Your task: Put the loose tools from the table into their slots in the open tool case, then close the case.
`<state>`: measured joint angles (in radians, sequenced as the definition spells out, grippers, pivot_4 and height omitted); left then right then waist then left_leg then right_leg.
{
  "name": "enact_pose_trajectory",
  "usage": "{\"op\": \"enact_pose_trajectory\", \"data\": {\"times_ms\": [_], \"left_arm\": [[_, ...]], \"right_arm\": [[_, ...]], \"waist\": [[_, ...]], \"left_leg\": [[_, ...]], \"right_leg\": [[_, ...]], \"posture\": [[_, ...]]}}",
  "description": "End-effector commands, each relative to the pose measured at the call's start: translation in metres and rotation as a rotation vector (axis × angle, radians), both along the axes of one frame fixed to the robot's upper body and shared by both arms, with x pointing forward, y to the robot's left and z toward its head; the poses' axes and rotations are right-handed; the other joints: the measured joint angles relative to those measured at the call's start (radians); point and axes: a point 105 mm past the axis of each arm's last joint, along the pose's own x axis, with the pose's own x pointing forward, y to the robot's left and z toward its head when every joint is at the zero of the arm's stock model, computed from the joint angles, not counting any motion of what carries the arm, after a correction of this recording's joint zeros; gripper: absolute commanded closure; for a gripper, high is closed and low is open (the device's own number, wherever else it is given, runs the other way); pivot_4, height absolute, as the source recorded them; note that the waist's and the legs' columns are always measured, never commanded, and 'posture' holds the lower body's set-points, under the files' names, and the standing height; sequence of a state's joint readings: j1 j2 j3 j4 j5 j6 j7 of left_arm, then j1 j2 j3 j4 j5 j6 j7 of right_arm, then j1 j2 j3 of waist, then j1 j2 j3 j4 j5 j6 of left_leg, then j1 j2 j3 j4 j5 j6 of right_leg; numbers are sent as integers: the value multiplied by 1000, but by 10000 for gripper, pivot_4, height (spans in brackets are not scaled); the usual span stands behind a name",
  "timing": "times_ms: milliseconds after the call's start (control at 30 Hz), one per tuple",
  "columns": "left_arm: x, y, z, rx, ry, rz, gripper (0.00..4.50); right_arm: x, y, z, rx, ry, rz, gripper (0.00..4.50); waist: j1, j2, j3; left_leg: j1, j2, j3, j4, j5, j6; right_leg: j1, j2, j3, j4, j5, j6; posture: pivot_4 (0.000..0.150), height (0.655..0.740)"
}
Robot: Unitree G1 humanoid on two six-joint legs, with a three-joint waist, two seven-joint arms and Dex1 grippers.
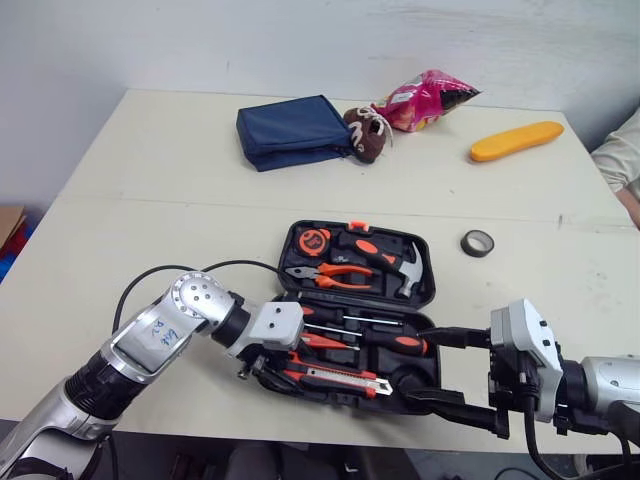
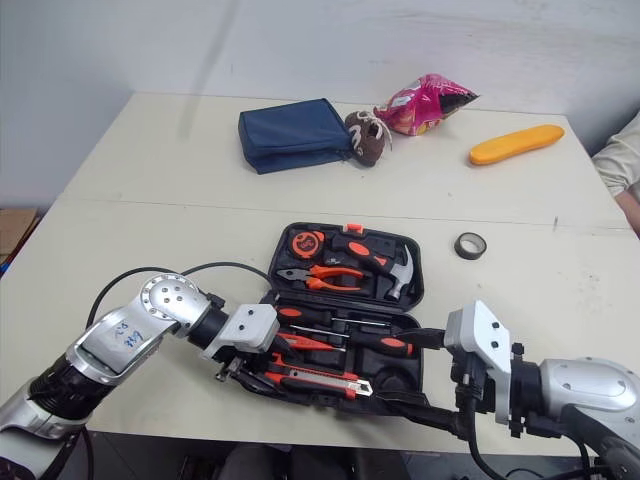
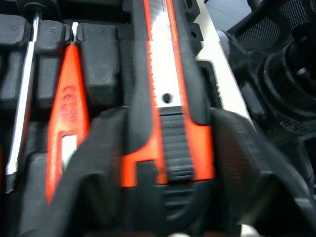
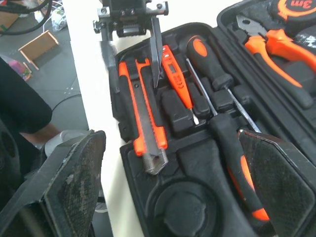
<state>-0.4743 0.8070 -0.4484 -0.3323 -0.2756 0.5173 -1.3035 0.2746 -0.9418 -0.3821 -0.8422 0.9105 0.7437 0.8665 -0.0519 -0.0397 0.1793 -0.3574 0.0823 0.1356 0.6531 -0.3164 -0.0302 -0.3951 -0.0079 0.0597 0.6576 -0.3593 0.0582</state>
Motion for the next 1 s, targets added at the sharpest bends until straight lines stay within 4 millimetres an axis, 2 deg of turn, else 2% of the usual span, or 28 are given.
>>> {"op": "enact_pose_trajectory", "data": {"times_ms": [33,100,200,300,333,367,433,567,667,700,1000], "left_arm": [[-3,11,1,37,59,14,2014],[0,12,6,30,50,40,877],[5,11,32,-117,-24,29,877],[6,6,38,-221,-51,27,877],[5,5,35,-252,-88,-2,4895],[1,3,32,-276,-115,-43,6327],[-3,2,29,-303,-115,-78,12706],[0,-4,23,-322,-113,-59,31530],[1,-6,7,-257,-126,-82,42628],[3,-7,5,-248,-121,-80,44319],[13,-21,-21,-144,-181,-115,44319]], "right_arm": [[-1,2,3,14,-10,10,0],[-2,1,3,13,-6,13,0],[-2,-1,2,10,-7,5,0],[0,-1,2,16,-15,-1,0],[1,0,2,16,-20,1,0],[2,1,2,16,-23,3,0],[3,2,2,17,-28,6,0],[4,4,3,22,-31,13,0],[4,3,3,16,-30,18,0],[4,3,3,15,-29,18,0],[0,2,2,8,-26,19,0]], "waist": [[-1,0,0],[-2,0,0],[-2,0,0],[0,0,0],[0,0,0],[1,0,0],[-1,0,0],[0,0,0],[1,0,0],[1,0,0],[6,0,-1]], "left_leg": [[0,0,0,0,0,0],[0,0,0,0,0,0],[1,0,0,0,0,0],[1,0,0,0,0,0],[1,0,0,0,0,0],[0,0,0,0,0,0],[1,0,0,0,0,1],[1,0,0,1,0,0],[1,0,0,0,0,1],[1,0,0,0,0,1],[1,-1,0,1,0,1]], "right_leg": [[0,0,0,0,0,0],[0,0,0,0,0,0],[0,0,0,1,0,0],[0,0,0,0,0,0],[1,0,0,0,0,0],[1,0,0,0,0,0],[1,-1,0,-1,0,0],[1,0,0,0,0,0],[1,0,0,0,0,0],[2,0,0,0,0,0],[2,0,0,0,0,1]], "posture": [[1500,7400],[1500,7400],[1500,7400],[1500,7400],[1500,7400],[1500,7400],[1500,7400],[1500,7400],[1500,7400],[1500,7400],[1500,7400]]}}
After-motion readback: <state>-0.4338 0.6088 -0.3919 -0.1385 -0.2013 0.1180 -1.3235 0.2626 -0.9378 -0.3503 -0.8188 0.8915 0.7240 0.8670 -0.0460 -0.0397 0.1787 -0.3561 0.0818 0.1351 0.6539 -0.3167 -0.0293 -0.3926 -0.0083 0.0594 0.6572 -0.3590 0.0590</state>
